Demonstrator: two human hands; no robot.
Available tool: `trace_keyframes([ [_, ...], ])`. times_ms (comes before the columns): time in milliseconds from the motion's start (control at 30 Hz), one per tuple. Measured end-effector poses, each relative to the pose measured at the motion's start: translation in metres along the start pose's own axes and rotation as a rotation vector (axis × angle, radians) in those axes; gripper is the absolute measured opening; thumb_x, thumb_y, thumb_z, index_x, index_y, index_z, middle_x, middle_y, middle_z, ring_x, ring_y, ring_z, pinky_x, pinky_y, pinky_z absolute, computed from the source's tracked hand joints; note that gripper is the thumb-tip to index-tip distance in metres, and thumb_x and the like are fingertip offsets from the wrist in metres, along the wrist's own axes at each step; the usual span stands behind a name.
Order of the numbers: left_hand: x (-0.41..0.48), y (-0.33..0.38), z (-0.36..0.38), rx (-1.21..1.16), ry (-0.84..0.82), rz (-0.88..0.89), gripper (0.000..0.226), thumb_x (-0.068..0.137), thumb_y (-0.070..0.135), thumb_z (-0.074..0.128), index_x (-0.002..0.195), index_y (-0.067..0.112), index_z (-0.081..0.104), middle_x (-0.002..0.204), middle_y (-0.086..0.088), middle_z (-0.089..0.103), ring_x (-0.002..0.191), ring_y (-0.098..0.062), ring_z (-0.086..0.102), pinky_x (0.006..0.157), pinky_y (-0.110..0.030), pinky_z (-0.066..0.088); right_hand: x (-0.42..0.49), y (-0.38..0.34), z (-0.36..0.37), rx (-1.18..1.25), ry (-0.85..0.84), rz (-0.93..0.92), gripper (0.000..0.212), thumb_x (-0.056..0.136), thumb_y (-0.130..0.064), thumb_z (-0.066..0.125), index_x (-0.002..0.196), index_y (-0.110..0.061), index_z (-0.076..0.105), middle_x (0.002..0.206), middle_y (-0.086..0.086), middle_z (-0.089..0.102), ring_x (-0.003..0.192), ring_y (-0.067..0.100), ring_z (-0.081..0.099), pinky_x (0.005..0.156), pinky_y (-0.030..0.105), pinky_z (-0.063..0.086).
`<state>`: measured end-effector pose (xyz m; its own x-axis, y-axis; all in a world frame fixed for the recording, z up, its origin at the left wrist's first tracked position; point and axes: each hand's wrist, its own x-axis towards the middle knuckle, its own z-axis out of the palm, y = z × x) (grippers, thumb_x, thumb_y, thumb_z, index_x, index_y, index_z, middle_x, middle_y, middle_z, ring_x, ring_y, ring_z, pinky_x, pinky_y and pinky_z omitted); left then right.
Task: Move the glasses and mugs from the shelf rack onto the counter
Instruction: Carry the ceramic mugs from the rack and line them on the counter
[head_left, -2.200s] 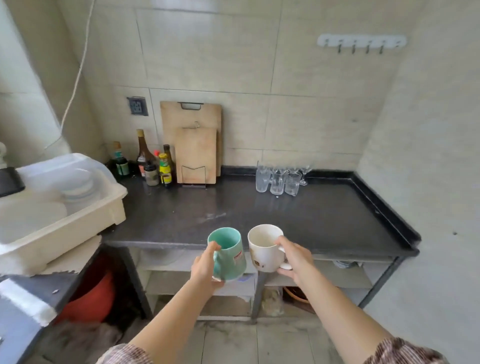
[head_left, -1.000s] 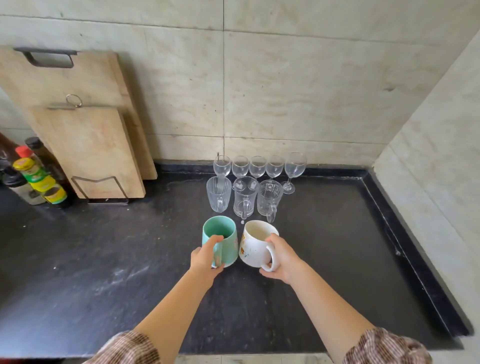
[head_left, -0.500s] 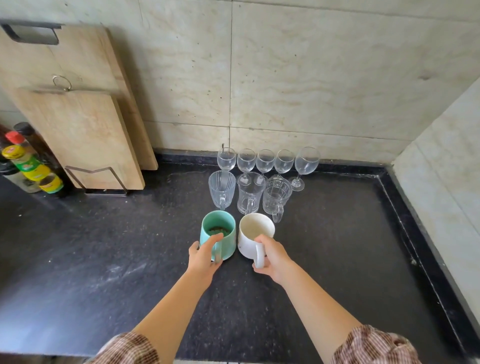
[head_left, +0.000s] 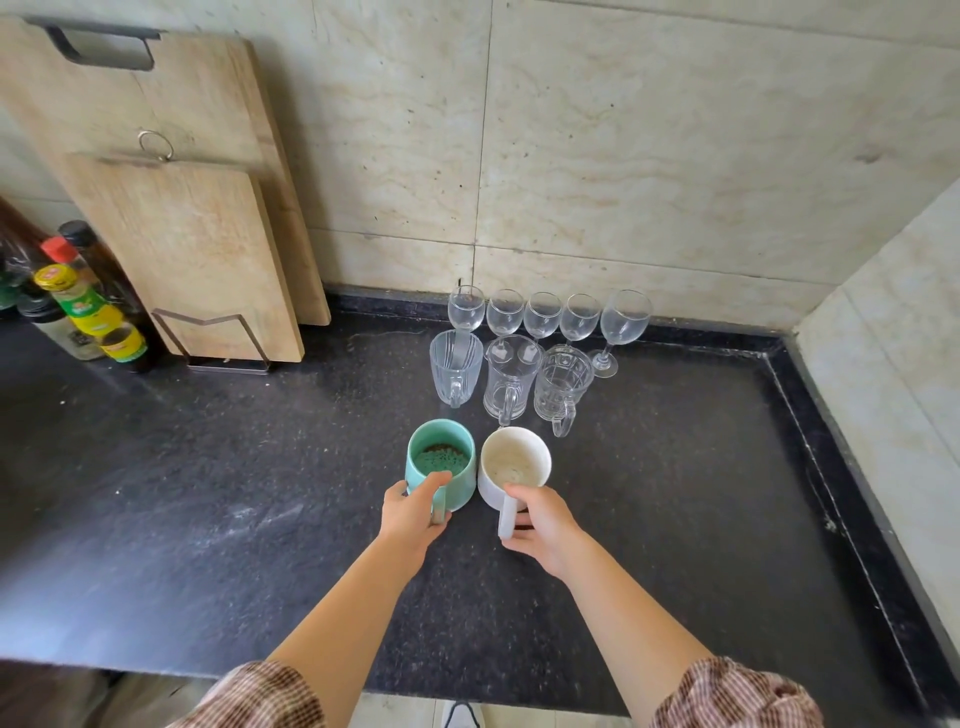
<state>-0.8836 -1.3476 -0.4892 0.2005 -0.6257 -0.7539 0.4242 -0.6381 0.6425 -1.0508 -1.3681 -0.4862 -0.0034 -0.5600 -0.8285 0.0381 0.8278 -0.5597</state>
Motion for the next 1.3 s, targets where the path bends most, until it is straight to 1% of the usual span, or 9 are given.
trace_keyframes([
  [467,-0.007,-0.007,0.003,0.004,0.062,0.009,0.055,0.081,0.031,0.074,0.126,0.009,0.051,0.118,-0.015,0.058,0.104,-0.031,0.063,0.09,-0.041,0.054,-0.01,0.001,0.005,-0.08,0.078,-0.002,0.061,0.09,-0.035,0.065,0.14,-0.013,0.037,0.135,0.015,0.05,0.114,0.035,0.057,0.08,0.041,0.056],
  [667,-0.016,0.0,0.004,0.095,0.084,0.067,0.05,0.084,0.033,0.071,0.123,0.006,0.052,0.106,-0.014,0.057,0.092,-0.029,0.06,0.079,-0.039,0.057,-0.014,-0.003,0.014,-0.127,0.216,-0.044,0.057,0.089,-0.035,0.065,0.134,-0.008,0.041,0.122,0.013,0.055,0.104,0.031,0.061,0.085,0.041,0.057],
  [800,-0.024,0.006,-0.006,0.224,0.157,0.108,0.075,0.086,0.044,0.065,0.145,0.013,0.031,0.116,-0.007,0.051,0.104,-0.029,0.061,0.085,-0.04,0.054,-0.025,-0.014,0.017,-0.439,0.494,-0.254,0.069,0.083,-0.034,0.07,0.136,-0.002,0.038,0.137,0.017,0.046,0.124,0.036,0.047,0.097,0.048,0.046],
  [900,-0.035,0.013,-0.026,0.245,0.195,0.145,0.075,0.088,0.046,0.061,0.147,0.015,0.028,0.127,-0.008,0.05,0.106,-0.028,0.057,0.091,-0.04,0.052,-0.042,-0.018,0.025,-0.744,0.563,-0.495,0.067,0.083,-0.034,0.068,0.137,-0.006,0.04,0.138,0.014,0.043,0.13,0.033,0.037,0.098,0.047,0.04],
  [967,-0.045,0.017,-0.047,0.275,0.245,0.178,0.073,0.089,0.047,0.058,0.147,0.017,0.027,0.125,-0.009,0.053,0.105,-0.028,0.058,0.093,-0.04,0.051,-0.054,-0.017,0.039,-0.88,0.493,-0.649,0.06,0.085,-0.034,0.066,0.134,-0.006,0.044,0.137,0.013,0.046,0.129,0.032,0.038,0.1,0.045,0.037],
  [1033,-0.061,0.019,-0.073,0.336,0.303,0.207,0.07,0.09,0.048,0.055,0.147,0.02,0.026,0.131,-0.015,0.055,0.106,-0.031,0.06,0.082,-0.037,0.052,-0.066,-0.011,0.06,-0.976,0.38,-0.766,0.054,0.086,-0.032,0.064,0.13,-0.006,0.047,0.133,0.012,0.05,0.125,0.03,0.042,0.101,0.039,0.034],
  [1100,-0.081,0.017,-0.102,0.392,0.365,0.246,0.065,0.092,0.044,0.051,0.147,0.019,0.026,0.123,-0.015,0.059,0.082,-0.022,0.061,0.062,-0.029,0.046,-0.08,-0.002,0.087,-1.056,0.253,-0.834,0.055,0.087,-0.034,0.063,0.132,-0.008,0.046,0.134,0.011,0.049,0.124,0.029,0.042,0.102,0.038,0.033],
  [1167,-0.103,0.012,-0.134,0.441,0.442,0.292,0.059,0.096,0.038,0.048,0.146,0.016,0.028,0.108,-0.007,0.059,0.065,-0.009,0.05,0.054,-0.026,0.04,-0.097,0.013,0.118,-1.168,0.12,-0.883,0.057,0.089,-0.039,0.061,0.135,-0.01,0.044,0.136,0.009,0.046,0.128,0.028,0.039,0.104,0.04,0.035],
  [1300,-0.161,-0.009,-0.207,0.599,0.591,0.332,0.054,0.097,0.035,0.045,0.145,0.014,0.032,0.136,-0.015,0.045,0.081,-0.015,0.054,0.078,-0.03,0.041,-0.14,0.06,0.178,-1.406,-0.13,-0.958,0.059,0.091,-0.047,0.054,0.14,-0.017,0.039,0.141,0.005,0.04,0.131,0.025,0.033,0.103,0.04,0.034],
])
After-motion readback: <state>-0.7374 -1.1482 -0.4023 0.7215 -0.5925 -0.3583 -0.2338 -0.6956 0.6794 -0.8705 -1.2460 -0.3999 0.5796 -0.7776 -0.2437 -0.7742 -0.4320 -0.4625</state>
